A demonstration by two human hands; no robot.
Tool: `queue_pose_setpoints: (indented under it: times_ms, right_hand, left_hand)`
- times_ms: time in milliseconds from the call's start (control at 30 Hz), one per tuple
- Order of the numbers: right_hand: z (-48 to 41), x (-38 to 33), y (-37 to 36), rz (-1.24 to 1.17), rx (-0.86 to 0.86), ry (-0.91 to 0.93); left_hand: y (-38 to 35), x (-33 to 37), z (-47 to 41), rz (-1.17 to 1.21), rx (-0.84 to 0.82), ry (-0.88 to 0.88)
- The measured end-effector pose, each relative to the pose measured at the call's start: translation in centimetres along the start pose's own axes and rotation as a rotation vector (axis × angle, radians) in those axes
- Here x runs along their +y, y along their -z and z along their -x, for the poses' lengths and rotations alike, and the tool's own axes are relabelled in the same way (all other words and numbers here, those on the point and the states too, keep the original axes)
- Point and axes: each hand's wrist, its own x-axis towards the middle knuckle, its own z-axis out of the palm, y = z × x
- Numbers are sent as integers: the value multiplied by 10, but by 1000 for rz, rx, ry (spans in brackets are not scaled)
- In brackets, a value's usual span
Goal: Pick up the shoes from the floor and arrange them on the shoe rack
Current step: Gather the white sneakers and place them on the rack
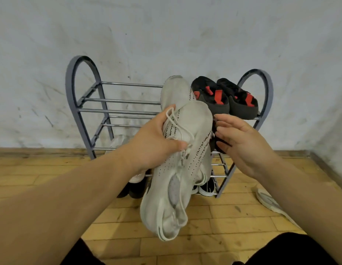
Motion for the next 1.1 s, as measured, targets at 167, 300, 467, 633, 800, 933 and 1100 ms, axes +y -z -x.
queue_pose_setpoints:
  times_ms: [167,300,467,633,800,933,1100]
  right_hand:
    - [3,2,2,-142,-259,-129]
    - [6,0,-2,-165,-299,-109]
    - [6,4,4,5,-178,-49]
    - [9,3,32,178,-107,-22]
    - [16,6,50,314,-250,-185]
    - [19,21,58,636,-465,-378]
    - [6,65,62,766,-416,-596]
  left_hand:
    - [3,-5,-2,204,-94,-7]
    - [3,-6,-3,334,-109,18]
    - [23,-5,-3,298,-114,21]
    - [62,-14,5,84,-248,110]
    - [66,-50,12,-328,-502,318]
    - [60,-77,2,-365,-433,429]
    - [45,-88,-7,-340,-344,480]
